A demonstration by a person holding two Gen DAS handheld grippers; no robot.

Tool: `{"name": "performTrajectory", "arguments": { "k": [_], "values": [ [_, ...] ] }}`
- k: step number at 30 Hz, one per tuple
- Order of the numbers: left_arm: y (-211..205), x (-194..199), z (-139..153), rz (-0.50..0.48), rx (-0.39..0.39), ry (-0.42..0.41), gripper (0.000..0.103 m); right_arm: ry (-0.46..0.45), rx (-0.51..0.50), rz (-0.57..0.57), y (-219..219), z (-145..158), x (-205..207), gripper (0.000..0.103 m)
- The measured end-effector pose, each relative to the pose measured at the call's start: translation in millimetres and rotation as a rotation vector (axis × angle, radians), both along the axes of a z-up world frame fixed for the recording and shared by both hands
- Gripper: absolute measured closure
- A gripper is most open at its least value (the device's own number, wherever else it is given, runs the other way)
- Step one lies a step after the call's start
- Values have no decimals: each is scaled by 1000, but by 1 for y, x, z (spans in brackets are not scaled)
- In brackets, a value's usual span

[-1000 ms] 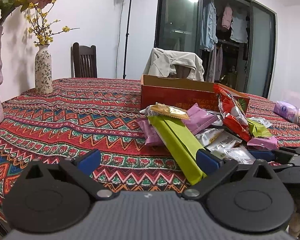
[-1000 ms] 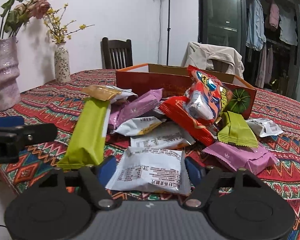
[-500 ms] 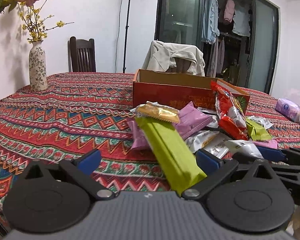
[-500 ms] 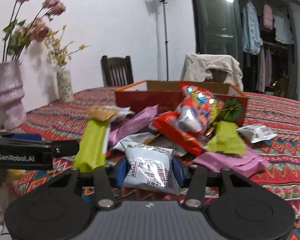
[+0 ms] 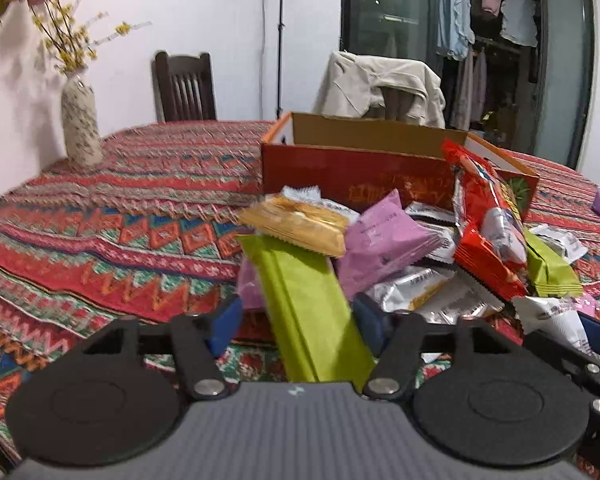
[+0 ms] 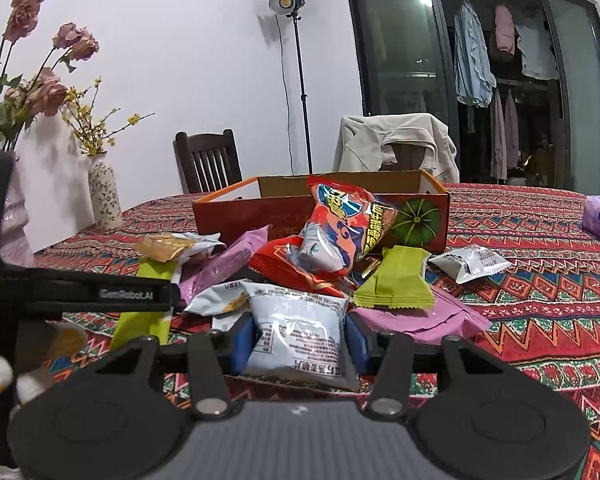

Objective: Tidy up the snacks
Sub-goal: 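Grasp the green bar with the left gripper while the right gripper grasps a white packet, then carry both snacks over the orange box and open both grippers to drop them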

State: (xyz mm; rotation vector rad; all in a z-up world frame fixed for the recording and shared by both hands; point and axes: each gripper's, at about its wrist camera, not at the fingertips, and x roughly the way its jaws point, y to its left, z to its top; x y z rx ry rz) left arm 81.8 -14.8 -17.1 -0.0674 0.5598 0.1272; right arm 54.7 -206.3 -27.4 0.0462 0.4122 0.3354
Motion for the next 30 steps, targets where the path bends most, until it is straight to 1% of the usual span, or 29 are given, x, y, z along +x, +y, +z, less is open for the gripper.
{"name": "performTrajectory", "arguments": {
  "k": [1,4,6,10,14,17,23,30],
  "values": [
    [1,-1,0,-7,-5,-1,55,-1,2,1,-1,0,0,55],
    [4,-6,2,-10,13,-8,62,1,7,2,-2,0,-2,55],
    [9,-10,4,-22,5,-7,67,0,10,3,-2,-1,-3,55],
    [19,-18,9,-28,9,-18,68,0,14,-1,-3,-1,-5,55],
    [28,-23,13,-12,11,-33,68,-8,13,-4,-3,2,-8,55],
    [33,-27,18,-4,40,-53,68,-15,9,-6,-2,4,-10,55],
    [37,-34,36,-25,72,-117,68,-33,-1,-15,0,11,-12,55],
    [43,-33,65,-41,66,-190,68,-73,-20,-30,0,27,-6,55]
  ]
}}
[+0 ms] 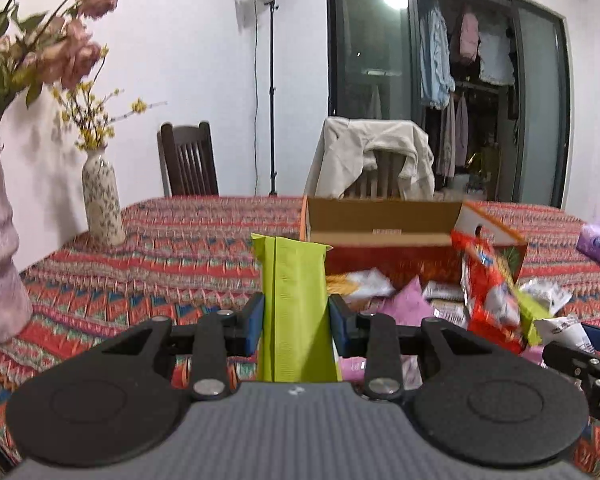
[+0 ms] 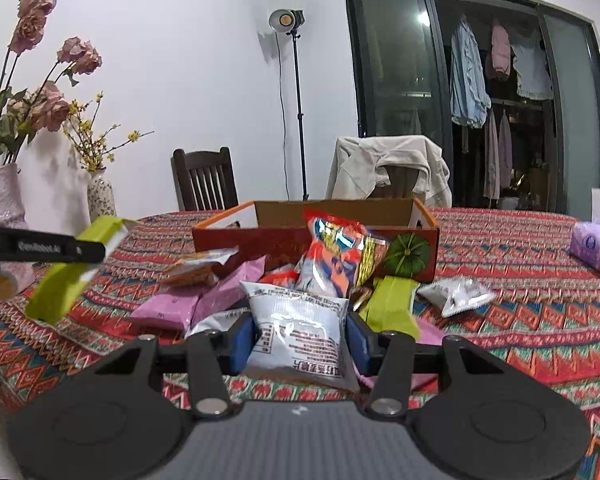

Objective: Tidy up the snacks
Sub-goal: 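Carry both snacks over the orange box and open both grippers to drop them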

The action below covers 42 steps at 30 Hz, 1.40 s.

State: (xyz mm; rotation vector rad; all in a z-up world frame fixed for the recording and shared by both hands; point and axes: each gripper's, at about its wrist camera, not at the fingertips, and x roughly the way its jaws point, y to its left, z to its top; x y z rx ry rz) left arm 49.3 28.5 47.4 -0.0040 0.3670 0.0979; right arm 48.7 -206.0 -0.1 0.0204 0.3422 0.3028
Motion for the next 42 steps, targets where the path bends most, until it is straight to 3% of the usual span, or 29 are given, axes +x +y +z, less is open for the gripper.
{"name": "performTrajectory", "arguments": {
  "k": [8,23,32,42],
  "values": [
    [-11,34,31,-54,14,-58,68,-71,-12,-34,-9,38,38,55],
    [-38,164,65,-97,-40,-36,68,-79,-54,-77,-3,100,172,55],
    [-36,240,49,-44,-98,-12,68,7,-19,-114,-1,84,259,55],
    [-24,278,8,-30,-98,76,68,101,28,-73,-13,39,292,55]
  ]
}}
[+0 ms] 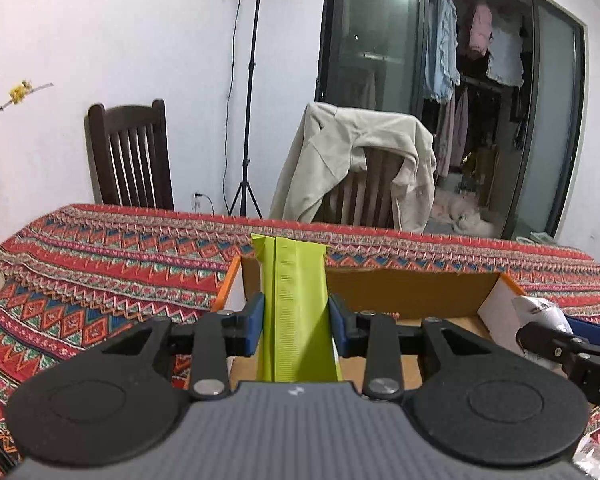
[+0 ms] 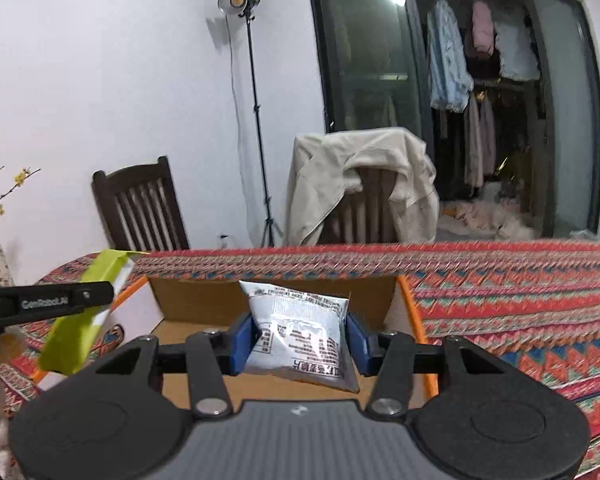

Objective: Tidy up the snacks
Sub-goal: 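Carry both snacks over the orange box and open both grippers to drop them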

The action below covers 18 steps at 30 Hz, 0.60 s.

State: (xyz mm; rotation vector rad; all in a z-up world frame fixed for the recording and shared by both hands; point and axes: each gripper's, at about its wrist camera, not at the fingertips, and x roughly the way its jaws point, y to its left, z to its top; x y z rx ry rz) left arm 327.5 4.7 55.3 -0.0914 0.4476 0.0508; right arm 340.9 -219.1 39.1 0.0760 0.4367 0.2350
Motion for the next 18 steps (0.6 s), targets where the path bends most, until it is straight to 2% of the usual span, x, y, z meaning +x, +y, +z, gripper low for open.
{"name": "performTrajectory", "arguments": {
  "k": [3,4,6,7,8,10,18],
  "values": [
    [0,0,-5,-10,-1,9,67,17,-14,-1,3,-8,2,54],
    [0,-2,-6,-14,-3,10,65,21,-14,1,3,-9,2,47],
    [1,-6,-6,-19,-11,-4,43,20,-12,-5,2,-9,1,34],
    [1,-9,-6,-21,-18,-20,19,18,-15,-7,2,-8,0,28],
    [1,-13,-4,-15,-23,-40,0,16,-14,-6,1,-8,-1,24],
    [3,-21,-2,7,-28,-84,0,14,-2,-7,0,-9,-4,0],
    [-3,-26,3,5,-20,-101,0,-10,-7,-7,2,-7,-14,0]
  ]
}}
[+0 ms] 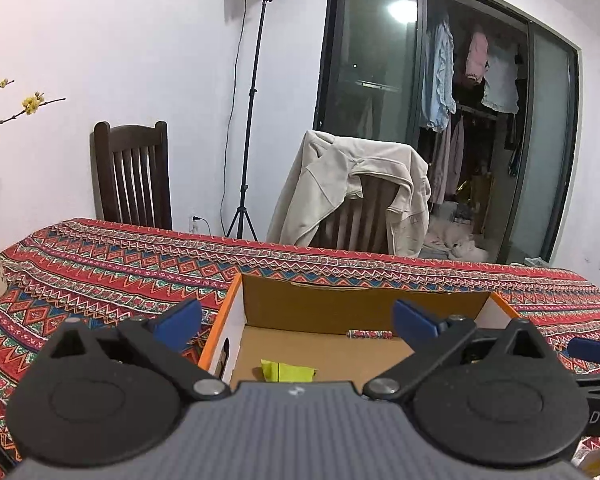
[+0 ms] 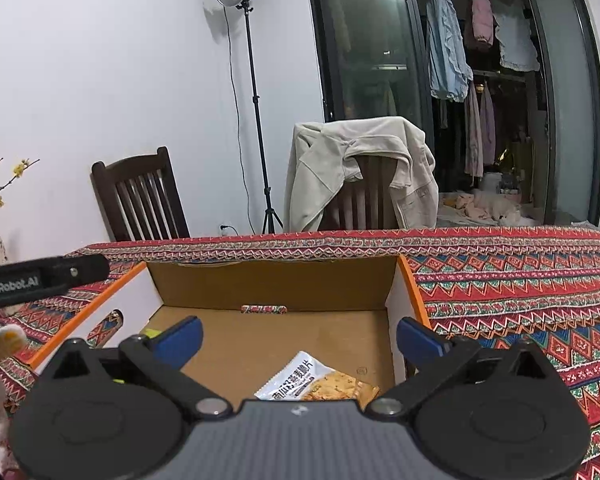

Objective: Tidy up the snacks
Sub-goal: 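Carry both snacks over the orange box and open both grippers to drop them, then return both grippers to the pile and grasp the red-and-blue chip bag with the right gripper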

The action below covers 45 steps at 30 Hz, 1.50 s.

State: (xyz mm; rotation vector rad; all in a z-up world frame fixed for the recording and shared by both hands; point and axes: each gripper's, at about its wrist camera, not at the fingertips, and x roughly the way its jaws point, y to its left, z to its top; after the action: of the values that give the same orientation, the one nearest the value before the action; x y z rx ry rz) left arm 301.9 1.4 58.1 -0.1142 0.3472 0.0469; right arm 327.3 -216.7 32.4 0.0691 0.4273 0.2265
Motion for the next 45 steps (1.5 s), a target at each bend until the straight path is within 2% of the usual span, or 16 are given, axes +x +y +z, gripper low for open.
{"name": "performTrajectory", "arguments": {
  "k": [5,13,18,25,32,45],
  "values": [
    [0,-4,4,5,-9,-9,0,-28,-1,-7,-1,6,-7,0],
    [1,-21,29,-1,-42,-37,0,-70,-10,-7,-1,28,-22,0],
    [2,-39,41,-7,-22,-62,0,-96,-14,5,-1,42,-38,0],
    [11,-64,44,-8,-22,-53,0,-97,-36,14,-1,45,-69,0],
    [17,-99,33,-19,-11,-34,0,-91,-36,23,-3,41,-105,0],
    [31,-157,-3,-44,-13,-5,0,-51,-46,46,2,13,-166,0]
  ]
}}
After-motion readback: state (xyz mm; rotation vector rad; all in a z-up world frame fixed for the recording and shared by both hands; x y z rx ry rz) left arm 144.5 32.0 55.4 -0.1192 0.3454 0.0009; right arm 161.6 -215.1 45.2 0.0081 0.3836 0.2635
